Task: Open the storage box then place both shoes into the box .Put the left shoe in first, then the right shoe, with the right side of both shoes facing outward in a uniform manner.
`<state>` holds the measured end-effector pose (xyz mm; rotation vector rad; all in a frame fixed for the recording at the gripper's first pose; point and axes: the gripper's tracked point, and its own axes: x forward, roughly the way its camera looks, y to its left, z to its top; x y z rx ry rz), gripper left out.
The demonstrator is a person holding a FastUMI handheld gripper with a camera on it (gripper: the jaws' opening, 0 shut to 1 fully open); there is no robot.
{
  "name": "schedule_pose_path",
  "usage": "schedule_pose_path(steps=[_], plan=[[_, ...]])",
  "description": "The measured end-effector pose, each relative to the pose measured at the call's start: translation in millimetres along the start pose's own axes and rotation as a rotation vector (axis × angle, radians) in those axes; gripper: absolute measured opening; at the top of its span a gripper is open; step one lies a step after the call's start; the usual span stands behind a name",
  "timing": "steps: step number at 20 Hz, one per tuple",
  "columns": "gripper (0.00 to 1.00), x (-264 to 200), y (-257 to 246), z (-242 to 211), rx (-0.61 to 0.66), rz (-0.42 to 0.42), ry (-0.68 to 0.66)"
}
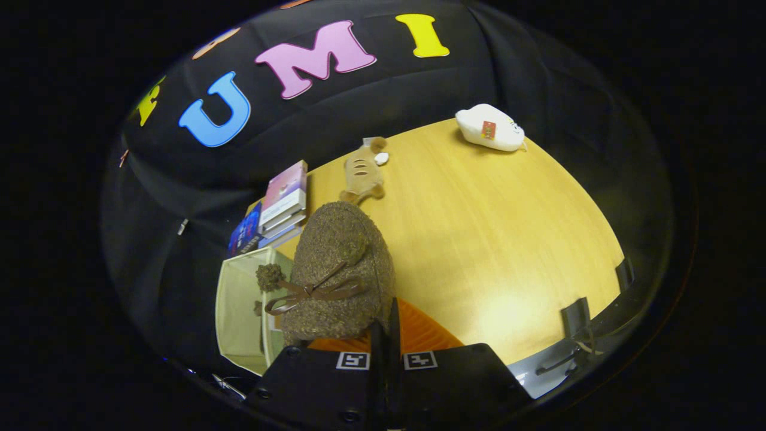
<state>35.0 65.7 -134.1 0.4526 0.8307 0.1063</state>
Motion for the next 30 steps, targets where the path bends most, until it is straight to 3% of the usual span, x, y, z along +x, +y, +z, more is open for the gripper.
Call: schedule_pose_path(steps=[6,11,22,26,28,30], plan=[[0.06,-2.8,114.3,-11.4,-0.034,0.136,0.007],[0.06,20.4,162.9,-29.5,-0.076,0.156,0.052],[0.11,77.5,176.1,-67.4,-0.123,0.036,0.114],[0.3,69.2,189.5,-77.3,-0.101,0.087,0.125],[0.49,55.9,191.8,-74.8,-0.121,0.109,0.102],[0.85,47.6,188.0,-74.7,-0.161,0.117,0.08]])
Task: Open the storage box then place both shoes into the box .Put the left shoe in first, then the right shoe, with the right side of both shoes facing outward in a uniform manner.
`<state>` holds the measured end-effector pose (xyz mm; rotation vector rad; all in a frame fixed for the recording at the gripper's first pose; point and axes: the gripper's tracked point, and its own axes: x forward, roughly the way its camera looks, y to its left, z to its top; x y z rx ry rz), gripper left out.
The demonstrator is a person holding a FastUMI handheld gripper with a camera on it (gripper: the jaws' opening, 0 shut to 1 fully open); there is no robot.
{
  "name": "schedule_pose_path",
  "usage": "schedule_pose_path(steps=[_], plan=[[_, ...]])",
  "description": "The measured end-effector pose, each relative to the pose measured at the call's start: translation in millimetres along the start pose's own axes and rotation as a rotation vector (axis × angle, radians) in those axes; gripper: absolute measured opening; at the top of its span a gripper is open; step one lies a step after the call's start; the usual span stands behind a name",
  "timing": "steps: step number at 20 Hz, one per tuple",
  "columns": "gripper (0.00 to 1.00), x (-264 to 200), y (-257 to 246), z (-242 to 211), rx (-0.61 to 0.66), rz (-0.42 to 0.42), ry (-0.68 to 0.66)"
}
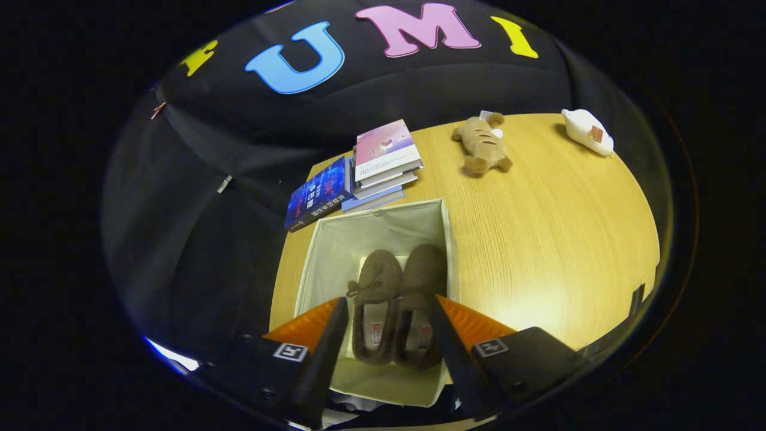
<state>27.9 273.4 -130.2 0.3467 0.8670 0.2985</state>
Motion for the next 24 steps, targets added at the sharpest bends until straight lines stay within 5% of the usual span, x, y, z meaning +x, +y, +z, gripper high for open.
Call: schedule_pose_path(steps=[1,3,14,24], plan=[[0.97,-8.1,-5.0,0.7,-0.02,-0.006,-0.015],[0.99,-21.4,-17.7,6.4,-0.057,-0.026,-0.056],[0.99,-116.4,-92.1,107.6,-0.19,-0.09,-0.356],[0.99,-233.3,-173.2,191.8,-0.317,-0.224,-0.773]])
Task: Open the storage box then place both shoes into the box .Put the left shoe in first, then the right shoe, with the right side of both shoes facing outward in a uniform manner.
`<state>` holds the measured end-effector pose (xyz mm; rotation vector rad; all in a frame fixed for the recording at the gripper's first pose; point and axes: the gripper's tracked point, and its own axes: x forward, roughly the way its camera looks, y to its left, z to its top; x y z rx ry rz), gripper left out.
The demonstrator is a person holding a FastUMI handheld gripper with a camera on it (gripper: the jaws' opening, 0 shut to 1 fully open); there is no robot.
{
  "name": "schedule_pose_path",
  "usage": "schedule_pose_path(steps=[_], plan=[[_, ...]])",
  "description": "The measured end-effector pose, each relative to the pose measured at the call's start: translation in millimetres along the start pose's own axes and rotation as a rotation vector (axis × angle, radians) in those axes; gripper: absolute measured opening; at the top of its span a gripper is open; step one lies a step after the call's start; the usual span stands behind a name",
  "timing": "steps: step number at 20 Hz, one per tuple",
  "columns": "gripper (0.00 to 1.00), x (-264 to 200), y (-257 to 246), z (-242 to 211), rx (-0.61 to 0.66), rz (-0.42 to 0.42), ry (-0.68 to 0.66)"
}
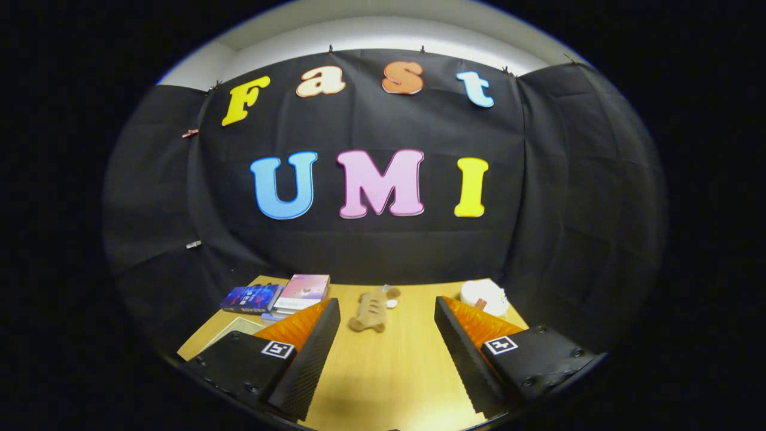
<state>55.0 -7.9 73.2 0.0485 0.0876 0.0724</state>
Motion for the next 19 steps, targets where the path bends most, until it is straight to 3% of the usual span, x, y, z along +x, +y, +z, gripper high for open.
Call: schedule_pose_path(steps=[7,12,19], plan=[[0.98,1.8,-41.8,1.4,-0.096,0.01,-0.065],[0.99,5.0,-47.8,-7.7,-0.075,0.061,-0.057],[0.99,6.4,-49.9,-25.8,-0.058,0.055,-0.01]])
